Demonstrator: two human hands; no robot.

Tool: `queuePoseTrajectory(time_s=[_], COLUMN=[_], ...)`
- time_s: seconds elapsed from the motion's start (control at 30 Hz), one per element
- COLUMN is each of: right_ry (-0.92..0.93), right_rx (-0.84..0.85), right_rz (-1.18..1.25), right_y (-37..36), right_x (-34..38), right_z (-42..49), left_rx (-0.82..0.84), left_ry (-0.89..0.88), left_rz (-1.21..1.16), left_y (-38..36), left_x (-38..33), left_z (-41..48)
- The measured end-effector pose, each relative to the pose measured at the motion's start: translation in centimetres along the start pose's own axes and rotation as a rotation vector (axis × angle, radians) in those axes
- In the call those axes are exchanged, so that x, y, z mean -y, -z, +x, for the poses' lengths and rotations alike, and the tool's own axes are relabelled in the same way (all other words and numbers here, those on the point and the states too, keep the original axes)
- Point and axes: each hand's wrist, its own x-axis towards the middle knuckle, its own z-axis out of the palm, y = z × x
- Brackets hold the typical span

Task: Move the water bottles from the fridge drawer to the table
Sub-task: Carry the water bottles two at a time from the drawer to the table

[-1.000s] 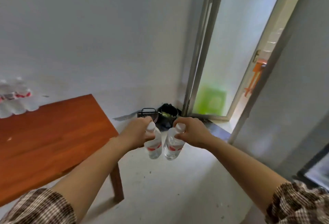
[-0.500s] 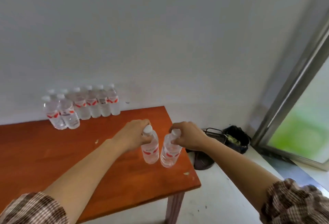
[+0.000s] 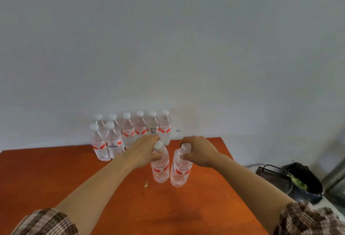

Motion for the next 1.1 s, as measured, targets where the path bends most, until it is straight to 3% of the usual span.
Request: queuePoseTrajectory(time_s=[0.27,0.47,0.77,1.1], right_ry=[-0.014,-0.007,0.007,0.023], right_rx=[0.087,0.125,0.15,0.182], right_rz=[-0.055,-0.06,-0.047,-0.042], right_y=[-4.5,-7.0,-9.4,-10.5], right_x=[4.5,6.3,7.1,7.2], right_z=[11.2,17.0,22.4,25.0], left_rx=[0.065,0.091,-0.009,-0.039], left_ry=[-0.006,-0.092,-0.188,-0.063], left_rz=[0.036,0.327,0.522,0.571], left_y=[2.4,3.1,2.2,2.6], left_x=[11.3,16.0,20.3,20.5], left_z=[4.6,7.5,10.3,10.6])
